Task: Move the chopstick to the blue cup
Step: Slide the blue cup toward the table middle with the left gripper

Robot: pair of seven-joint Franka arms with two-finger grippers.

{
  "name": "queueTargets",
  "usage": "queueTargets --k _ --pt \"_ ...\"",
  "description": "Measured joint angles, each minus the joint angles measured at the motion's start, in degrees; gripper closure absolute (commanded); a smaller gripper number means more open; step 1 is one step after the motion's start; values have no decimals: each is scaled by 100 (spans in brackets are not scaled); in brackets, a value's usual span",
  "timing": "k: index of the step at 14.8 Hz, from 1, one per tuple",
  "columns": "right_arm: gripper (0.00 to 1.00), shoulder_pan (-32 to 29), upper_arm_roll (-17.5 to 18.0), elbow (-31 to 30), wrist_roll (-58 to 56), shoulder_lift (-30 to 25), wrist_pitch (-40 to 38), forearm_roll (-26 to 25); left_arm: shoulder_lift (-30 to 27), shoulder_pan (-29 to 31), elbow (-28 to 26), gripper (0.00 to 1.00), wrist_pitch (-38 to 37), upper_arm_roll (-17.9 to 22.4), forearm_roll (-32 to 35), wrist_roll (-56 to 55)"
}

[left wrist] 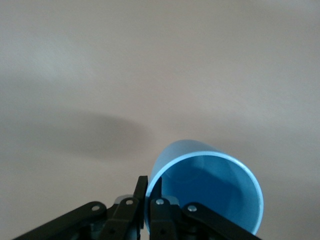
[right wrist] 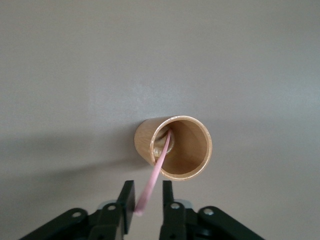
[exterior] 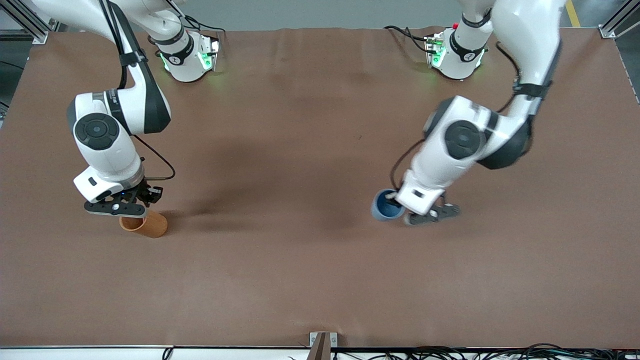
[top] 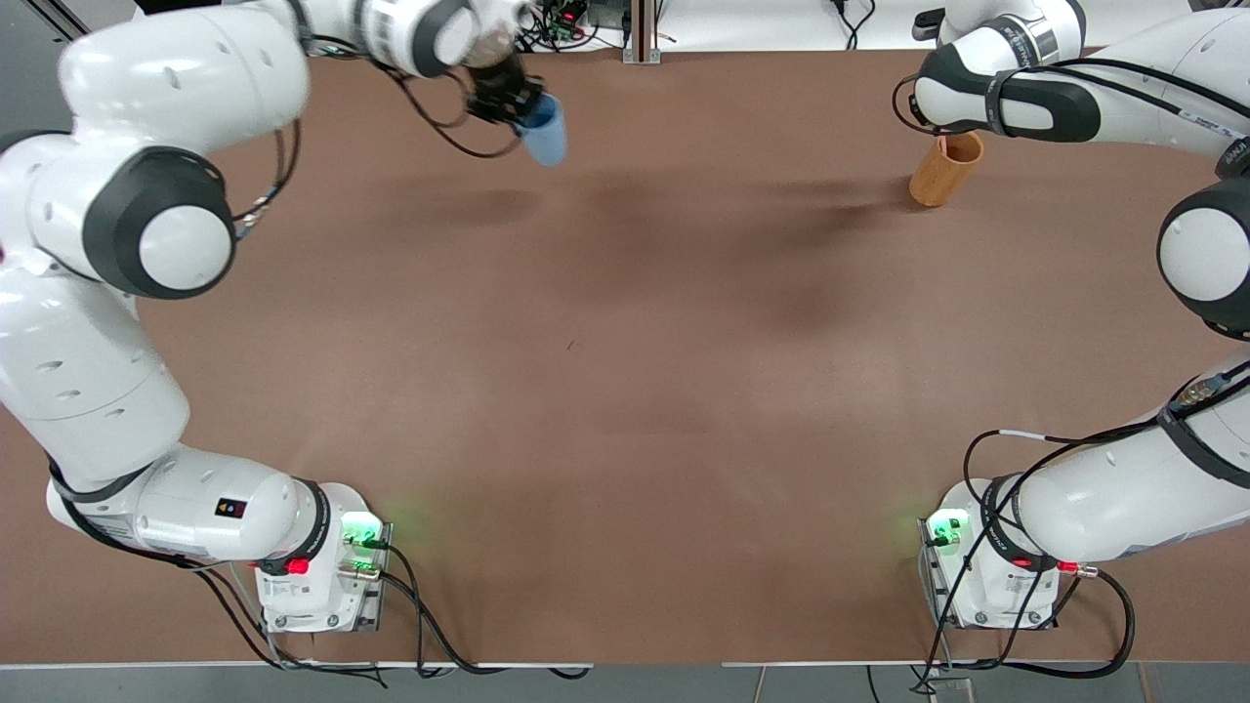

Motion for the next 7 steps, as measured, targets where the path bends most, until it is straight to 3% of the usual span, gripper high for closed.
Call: queueTargets --k 2,4,7 --pt "87 -1 1 0 0 0 7 -10 325 -484 214 99 1 -22 299 -835" --pt "87 -2 1 0 0 0 13 -15 668 -802 402 99 4 -34 516 -1308" --pt "88 -31 -1 1 1 0 14 -19 975 -870 514 99 14 -115 756 -1562"
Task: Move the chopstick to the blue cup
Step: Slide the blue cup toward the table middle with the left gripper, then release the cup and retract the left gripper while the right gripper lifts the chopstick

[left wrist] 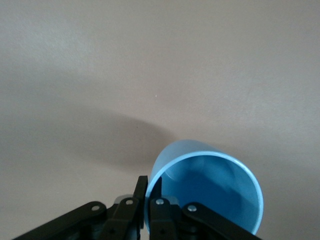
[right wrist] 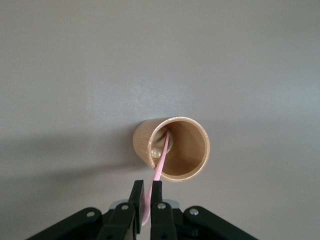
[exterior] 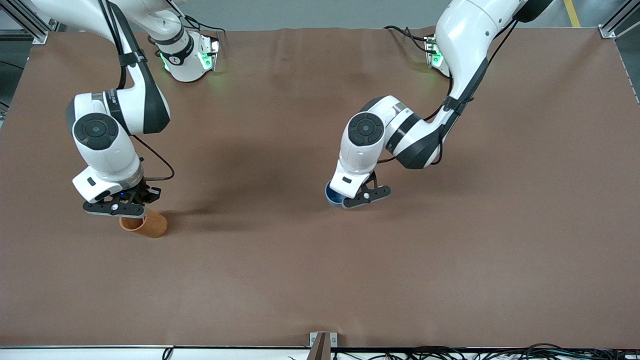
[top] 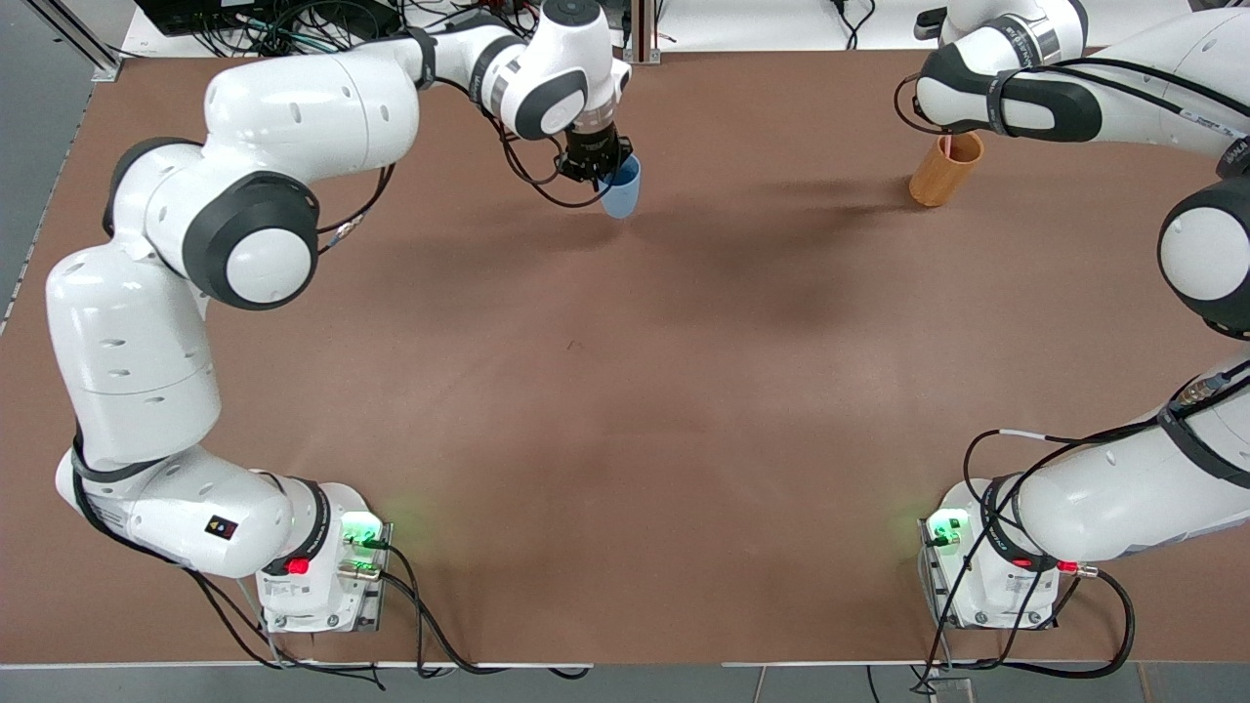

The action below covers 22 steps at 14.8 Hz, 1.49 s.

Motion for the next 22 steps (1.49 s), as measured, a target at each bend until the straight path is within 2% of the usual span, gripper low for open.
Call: queueTargets --k 3,5,7,8,9,10,11,12,14,17,20,22 --pt "91 -30 0 23 0 0 0 -8 232 2 16 98 24 -136 464 -321" --pt "77 -48 0 68 0 0 -6 -12 341 2 18 98 173 -177 580 -471" --pt "76 -62 -1 122 0 0 -14 -12 396 2 23 97 277 -183 596 -576" --pt "75 -60 5 143 0 -1 -38 -12 408 2 24 93 289 -191 596 -588" --pt "67 -54 16 155 33 -1 -126 -12 416 2 25 70 292 -203 596 -596" --pt "61 -40 28 157 104 0 -243 -12 428 2 26 39 294 -211 596 -606" --pt "61 1 43 154 190 0 -328 -12 444 2 26 16 321 -214 597 -611" --pt "61 63 63 147 284 0 -383 -12 458 2 26 8 372 -214 598 -611" --pt "62 173 85 118 444 0 -436 -12 458 19 45 0 442 -221 602 -612" --pt "63 193 80 73 472 2 -438 -12 286 188 206 0 341 -270 659 -548" --pt "68 165 56 72 473 4 -437 -17 -364 725 317 0 -361 -412 586 364" --pt "78 124 41 71 473 7 -437 -33 -902 1072 322 0 -720 -406 234 1193"
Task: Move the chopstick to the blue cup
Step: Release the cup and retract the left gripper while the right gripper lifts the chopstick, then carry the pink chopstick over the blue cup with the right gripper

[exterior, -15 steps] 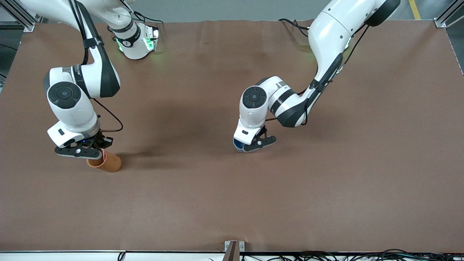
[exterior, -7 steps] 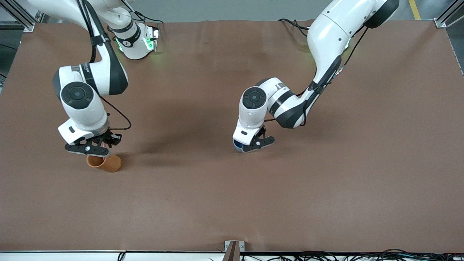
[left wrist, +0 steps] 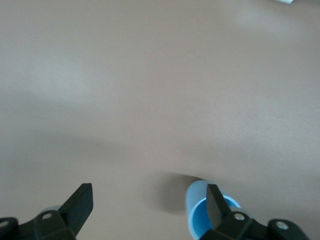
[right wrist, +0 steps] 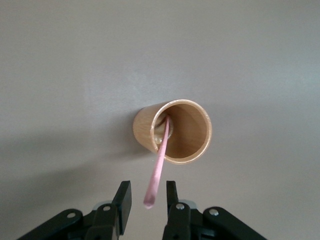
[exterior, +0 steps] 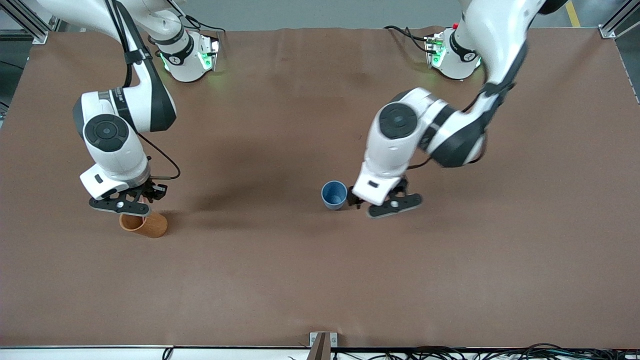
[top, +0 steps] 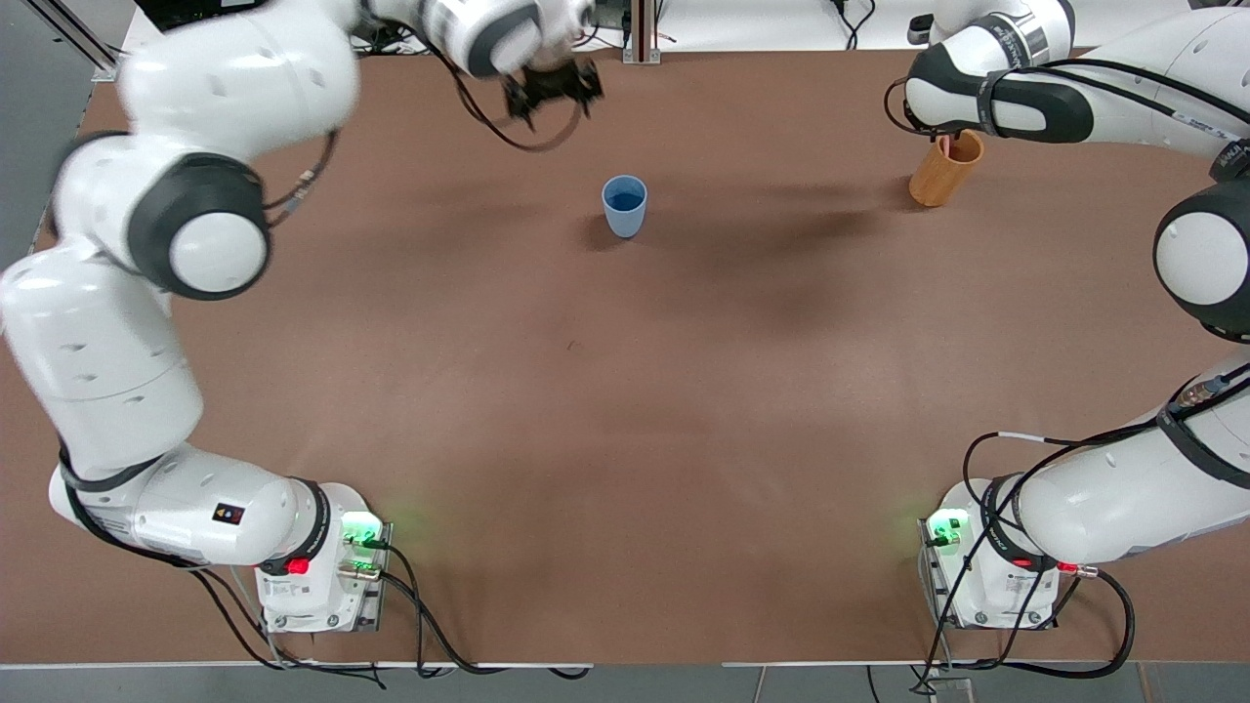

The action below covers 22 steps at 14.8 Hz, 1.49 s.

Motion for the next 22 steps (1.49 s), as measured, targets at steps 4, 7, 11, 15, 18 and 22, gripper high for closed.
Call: queueTargets --k 4,7,11,15,18,22 --pt "89 -15 -11 -2 0 3 -3 -9 -836 113 -9 0 -776 870 -1001 2016" --pt "94 -16 -15 3 -1 2 -6 -15 -1274 146 -15 0 -1270 1681 -1547 3527" --pt "95 -50 -33 161 -120 2 -109 -33 -1810 290 -13 0 -1985 2063 -1624 4774" --pt "96 -95 -36 1057 -595 -16 -1342 -30 -2426 566 -8 0 -2441 2070 -1625 5255" --pt "97 -92 -5 1919 -938 -39 -2492 194 -2650 565 -1 0 -2681 2042 -1625 5253" --pt "97 -50 43 2941 -1089 -59 -3465 1138 -2648 570 -2 0 -2765 2077 -1841 5251"
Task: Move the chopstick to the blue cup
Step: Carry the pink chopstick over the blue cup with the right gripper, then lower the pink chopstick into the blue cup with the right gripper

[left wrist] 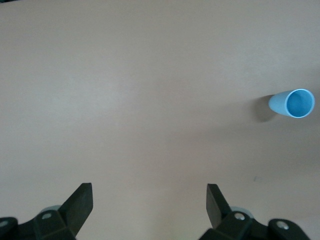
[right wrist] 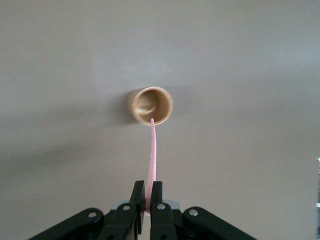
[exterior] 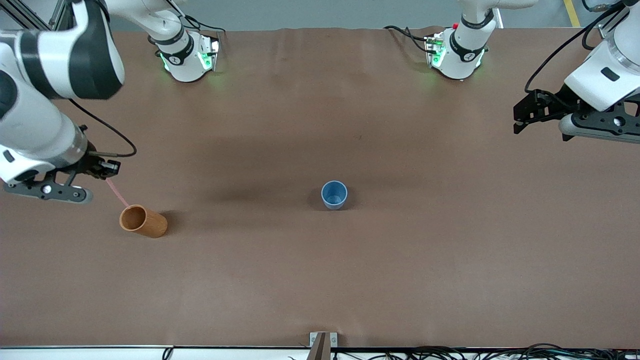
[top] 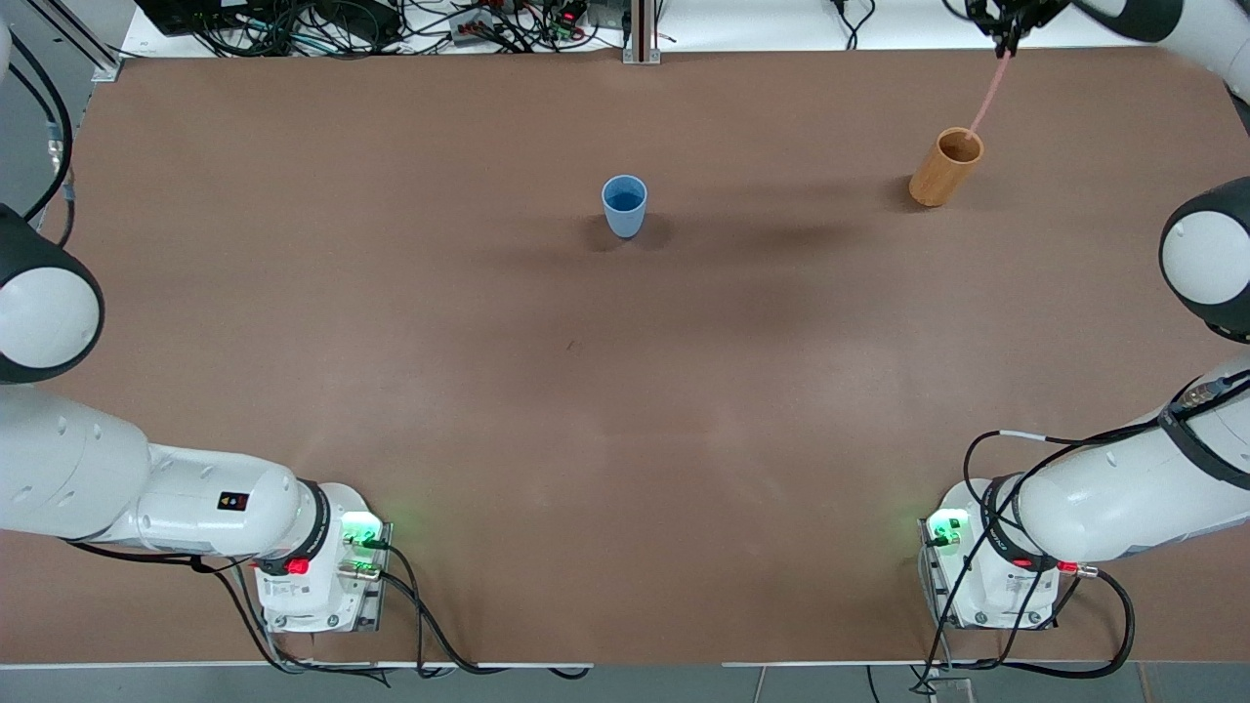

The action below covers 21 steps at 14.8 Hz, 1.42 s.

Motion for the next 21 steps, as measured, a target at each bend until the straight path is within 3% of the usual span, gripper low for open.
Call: queueTargets --k 3,5,9,12,15,21 --pt "97 222 39 247 314 -3 -117 899 -2 1 0 0 -1 46 -44 -5" --pt "97 521 71 311 969 1 -86 1180 -3 2 0 0 -1 52 -44 -5" --pt "97 1672 109 808 2924 161 192 1250 -3 4 0 0 -10 58 -44 -2" --pt "98 2200 118 1034 4008 478 926 1658 -2 7 0 0 -15 63 -44 -6" --pt "98 2476 117 1208 4605 877 1500 1832 -1 9 0 0 -16 66 -44 -6" --pt "98 3168 94 1831 5220 1893 1560 1813 -1 16 -2 0 -18 74 -44 -6"
